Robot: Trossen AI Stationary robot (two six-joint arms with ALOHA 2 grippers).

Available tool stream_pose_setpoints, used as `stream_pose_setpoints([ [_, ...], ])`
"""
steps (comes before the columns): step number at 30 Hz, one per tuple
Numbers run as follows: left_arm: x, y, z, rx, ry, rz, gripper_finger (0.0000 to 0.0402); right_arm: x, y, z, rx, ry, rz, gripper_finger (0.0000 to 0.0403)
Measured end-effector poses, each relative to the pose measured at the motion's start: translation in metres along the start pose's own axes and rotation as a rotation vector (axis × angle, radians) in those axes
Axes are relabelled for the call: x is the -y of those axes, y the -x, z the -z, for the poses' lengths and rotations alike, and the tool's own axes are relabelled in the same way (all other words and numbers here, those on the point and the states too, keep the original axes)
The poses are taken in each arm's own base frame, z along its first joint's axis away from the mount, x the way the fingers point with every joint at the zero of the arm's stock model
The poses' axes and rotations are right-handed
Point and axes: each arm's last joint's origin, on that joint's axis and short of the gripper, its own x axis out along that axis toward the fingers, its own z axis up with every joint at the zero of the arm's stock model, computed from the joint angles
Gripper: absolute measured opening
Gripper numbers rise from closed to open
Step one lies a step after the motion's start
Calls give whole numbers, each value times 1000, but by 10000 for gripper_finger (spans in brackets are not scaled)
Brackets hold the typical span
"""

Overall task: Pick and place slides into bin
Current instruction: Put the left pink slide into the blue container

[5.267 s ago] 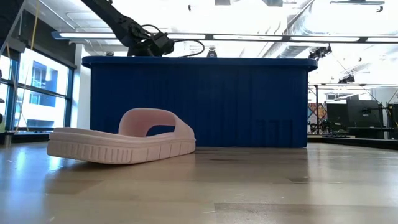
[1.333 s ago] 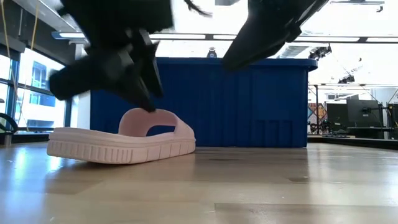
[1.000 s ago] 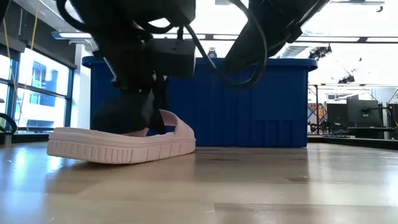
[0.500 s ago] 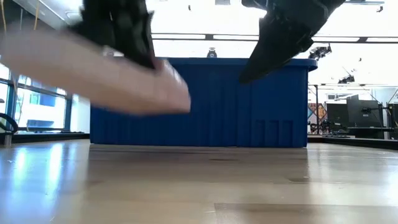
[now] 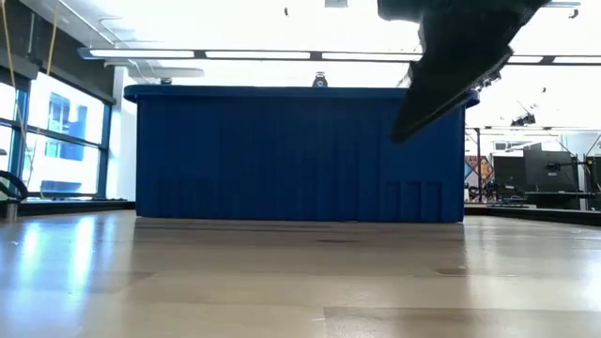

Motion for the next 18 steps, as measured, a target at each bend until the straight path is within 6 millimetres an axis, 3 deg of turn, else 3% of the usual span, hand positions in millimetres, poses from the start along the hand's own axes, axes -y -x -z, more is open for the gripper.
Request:
stream_pose_setpoints([
  [5, -39, -43, 22, -130, 33, -17, 3, -2, 2, 0, 1, 17, -4, 197],
  [13, -36, -138, 45, -356, -177, 169, 2, -9, 23, -22, 108, 67, -6, 197],
  [15, -34, -162, 48, -344, -202, 271, 3, -10, 27, -25, 132, 99, 10, 197],
  [18, -36, -195, 40, -151, -203, 410, 2, -11, 29, -23, 132, 145, 41, 197],
])
